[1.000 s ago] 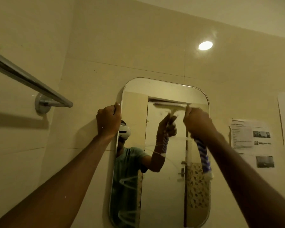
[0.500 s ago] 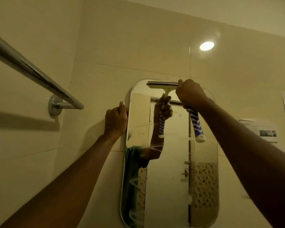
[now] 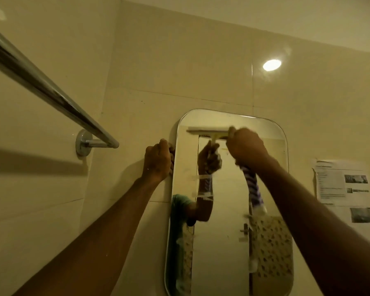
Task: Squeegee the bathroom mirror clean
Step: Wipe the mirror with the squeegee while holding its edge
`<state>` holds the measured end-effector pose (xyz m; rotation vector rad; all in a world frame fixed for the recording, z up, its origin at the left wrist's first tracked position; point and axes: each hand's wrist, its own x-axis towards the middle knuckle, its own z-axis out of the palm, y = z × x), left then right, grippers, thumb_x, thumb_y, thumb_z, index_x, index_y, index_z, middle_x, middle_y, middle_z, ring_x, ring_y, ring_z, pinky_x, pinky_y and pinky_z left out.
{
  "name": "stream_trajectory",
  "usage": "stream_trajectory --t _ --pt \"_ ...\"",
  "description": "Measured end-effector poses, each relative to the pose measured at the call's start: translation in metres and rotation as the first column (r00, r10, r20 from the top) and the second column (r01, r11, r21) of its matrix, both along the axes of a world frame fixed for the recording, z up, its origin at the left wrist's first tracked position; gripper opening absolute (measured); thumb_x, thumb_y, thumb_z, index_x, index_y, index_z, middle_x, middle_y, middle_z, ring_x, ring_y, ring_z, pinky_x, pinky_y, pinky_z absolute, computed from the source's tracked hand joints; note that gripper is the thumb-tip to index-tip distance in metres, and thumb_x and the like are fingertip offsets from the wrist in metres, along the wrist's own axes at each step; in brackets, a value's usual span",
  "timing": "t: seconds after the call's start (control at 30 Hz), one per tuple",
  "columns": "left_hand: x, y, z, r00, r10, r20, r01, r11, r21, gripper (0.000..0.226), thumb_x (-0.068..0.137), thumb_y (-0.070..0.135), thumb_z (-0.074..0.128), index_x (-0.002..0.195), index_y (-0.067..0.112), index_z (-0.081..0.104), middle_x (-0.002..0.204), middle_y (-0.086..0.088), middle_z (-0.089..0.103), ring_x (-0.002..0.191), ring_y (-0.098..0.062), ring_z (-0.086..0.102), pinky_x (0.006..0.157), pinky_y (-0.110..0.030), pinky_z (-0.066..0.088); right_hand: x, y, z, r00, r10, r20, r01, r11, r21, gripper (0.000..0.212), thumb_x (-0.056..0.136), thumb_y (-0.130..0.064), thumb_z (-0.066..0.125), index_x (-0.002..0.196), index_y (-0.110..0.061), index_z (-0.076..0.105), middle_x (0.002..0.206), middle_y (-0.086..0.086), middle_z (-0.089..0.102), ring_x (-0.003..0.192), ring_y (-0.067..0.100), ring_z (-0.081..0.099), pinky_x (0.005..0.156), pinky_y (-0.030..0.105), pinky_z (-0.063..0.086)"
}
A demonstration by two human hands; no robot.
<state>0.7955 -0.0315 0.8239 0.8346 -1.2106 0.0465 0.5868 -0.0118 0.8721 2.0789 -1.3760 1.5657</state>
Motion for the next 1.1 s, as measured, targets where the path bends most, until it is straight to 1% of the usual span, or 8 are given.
stream_trajectory --t 0.1,0.17,0.27,0.47,0.6,0.7,0.93,1.1 --pt "0.002 0.001 0.000 0.996 -0.079 -0.031 0.080 0.996 0.026 0.053 0.099 0.026 0.025 0.084 -0.010 0.061 0.060 -0.018 0.057 0.053 -0.032 0.054 0.052 -0.031 0.049 0.015 -0.005 0.040 0.998 -0.031 -0.061 0.028 0.999 -0.045 0.009 0.097 -0.022 0.046 0.090 -0.016 0.047 0.072 0.001 0.054 0.058 0.015 0.059 0.045 0.024 0.048" --pt "0.003 0.002 0.002 0.993 -0.112 -0.041 0.114 0.992 0.060 0.054 0.098 0.027 0.024 0.088 -0.010 0.062 0.060 -0.018 0.058 0.051 -0.031 0.055 0.046 -0.025 0.047 0.021 -0.008 0.026 0.999 -0.039 -0.037 0.038 0.999 -0.033 0.017 0.097 -0.027 0.046 0.086 -0.015 0.052 0.071 0.002 0.057 0.059 0.016 0.062 0.051 0.028 0.054" --pt "0.006 0.006 0.005 0.986 -0.161 -0.045 0.165 0.979 0.116 0.056 0.095 0.030 0.023 0.090 -0.007 0.064 0.061 -0.020 0.060 0.046 -0.028 0.056 0.039 -0.024 0.047 0.021 -0.005 -0.042 0.998 0.010 0.069 -0.013 0.999 0.035 0.029 0.097 -0.036 0.044 0.076 -0.017 0.053 0.062 -0.001 0.059 0.038 0.004 0.056 0.032 0.018 0.042" --pt "0.001 0.012 0.006 0.989 -0.133 -0.067 0.141 0.981 0.137 0.057 0.095 0.031 0.022 0.093 -0.007 0.064 0.064 -0.020 0.061 0.047 -0.027 0.056 0.041 -0.025 0.049 0.012 0.018 -0.129 0.999 0.005 -0.041 0.007 0.957 0.291 0.028 0.097 -0.036 0.046 0.077 -0.018 0.056 0.063 0.000 0.060 0.045 0.007 0.055 0.035 0.018 0.038" --pt "0.001 0.013 0.006 0.991 -0.116 -0.072 0.125 0.983 0.131 0.055 0.094 0.031 0.023 0.091 -0.006 0.065 0.067 -0.025 0.063 0.054 -0.035 0.060 0.051 -0.032 0.052 0.000 0.019 -0.049 0.998 0.043 0.039 -0.047 0.993 0.110 0.037 0.098 -0.037 0.044 0.069 -0.016 0.053 0.058 0.000 0.058 0.035 0.004 0.050 0.031 0.015 0.036" --pt "0.000 0.012 0.005 0.992 -0.105 -0.076 0.114 0.986 0.121 0.053 0.094 0.030 0.024 0.088 -0.005 0.064 0.062 -0.020 0.061 0.048 -0.029 0.057 0.045 -0.028 0.050 0.002 0.011 -0.013 0.995 0.038 0.091 -0.043 0.997 0.062 0.033 0.099 -0.035 0.044 0.073 -0.015 0.051 0.064 0.002 0.060 0.040 0.009 0.055 0.031 0.016 0.038" --pt "0.001 0.012 0.001 0.993 -0.107 -0.060 0.112 0.990 0.088 0.058 0.082 0.037 0.026 0.084 -0.006 0.065 0.069 -0.028 0.065 0.050 -0.031 0.061 0.045 -0.032 0.053 0.013 0.006 -0.150 0.999 0.033 0.011 -0.035 0.989 0.142 0.039 0.099 -0.038 0.037 0.067 -0.023 0.051 0.055 -0.005 0.054 0.040 0.004 0.047 0.037 0.017 0.034" --pt "-0.003 0.013 -0.001 0.999 -0.018 -0.034 0.021 0.997 0.077 0.054 0.091 0.032 0.023 0.087 -0.001 0.066 0.078 -0.028 0.065 0.072 -0.045 0.064 0.065 -0.049 0.057 -0.036 0.001 -0.093 0.996 0.008 0.089 -0.011 1.000 0.029 0.045 0.102 -0.038 0.032 0.068 -0.018 0.052 0.053 -0.002 0.051 0.037 0.007 0.045 0.036 0.019 0.037"
